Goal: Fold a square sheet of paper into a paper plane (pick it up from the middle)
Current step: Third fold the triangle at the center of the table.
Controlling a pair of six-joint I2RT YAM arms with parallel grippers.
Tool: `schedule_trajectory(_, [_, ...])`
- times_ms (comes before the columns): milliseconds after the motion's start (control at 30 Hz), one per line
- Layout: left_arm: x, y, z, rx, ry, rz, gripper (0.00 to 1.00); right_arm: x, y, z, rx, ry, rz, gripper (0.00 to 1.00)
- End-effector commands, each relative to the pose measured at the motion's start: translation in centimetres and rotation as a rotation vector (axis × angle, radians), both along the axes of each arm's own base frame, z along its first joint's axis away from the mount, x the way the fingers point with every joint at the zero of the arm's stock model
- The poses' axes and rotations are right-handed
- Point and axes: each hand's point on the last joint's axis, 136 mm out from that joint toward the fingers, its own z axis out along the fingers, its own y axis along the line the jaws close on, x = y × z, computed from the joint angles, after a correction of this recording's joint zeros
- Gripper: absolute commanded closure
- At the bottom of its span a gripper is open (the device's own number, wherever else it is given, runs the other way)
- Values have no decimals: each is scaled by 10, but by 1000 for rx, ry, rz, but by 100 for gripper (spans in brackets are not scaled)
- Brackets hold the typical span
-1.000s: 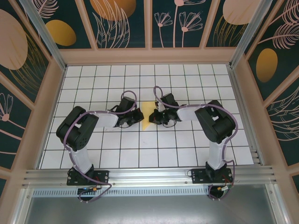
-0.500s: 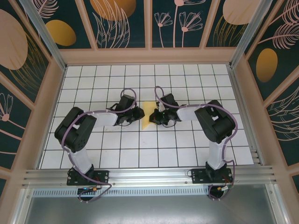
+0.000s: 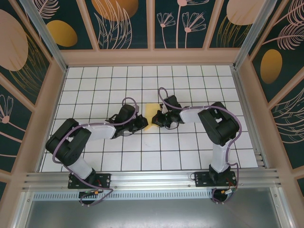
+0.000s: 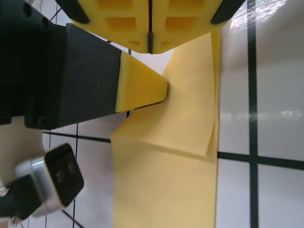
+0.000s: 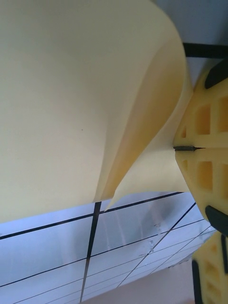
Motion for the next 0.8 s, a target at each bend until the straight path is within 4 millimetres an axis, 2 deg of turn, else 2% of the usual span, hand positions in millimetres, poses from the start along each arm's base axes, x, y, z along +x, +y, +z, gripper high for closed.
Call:
schedule_trajectory(0, [-4, -6, -10, -18, 28, -13, 92, -4, -16, -25, -91, 66, -49, 100])
schedule_trajectory(267, [-4, 7, -37, 84, 72, 20, 94, -4, -15, -24, -90, 63, -43, 100])
schedule_trajectory(500, [-15, 18, -56, 132, 120, 34, 95, -4, -17, -25, -94, 65, -44, 100])
schedule_trajectory(633, [-19, 23, -59, 151, 129, 36, 96, 2, -12, -9, -51, 15, -29, 100])
schedule_trajectory(767, [-16, 19, -53, 144, 115, 21, 96, 5, -5, 4, -21, -19, 2, 100])
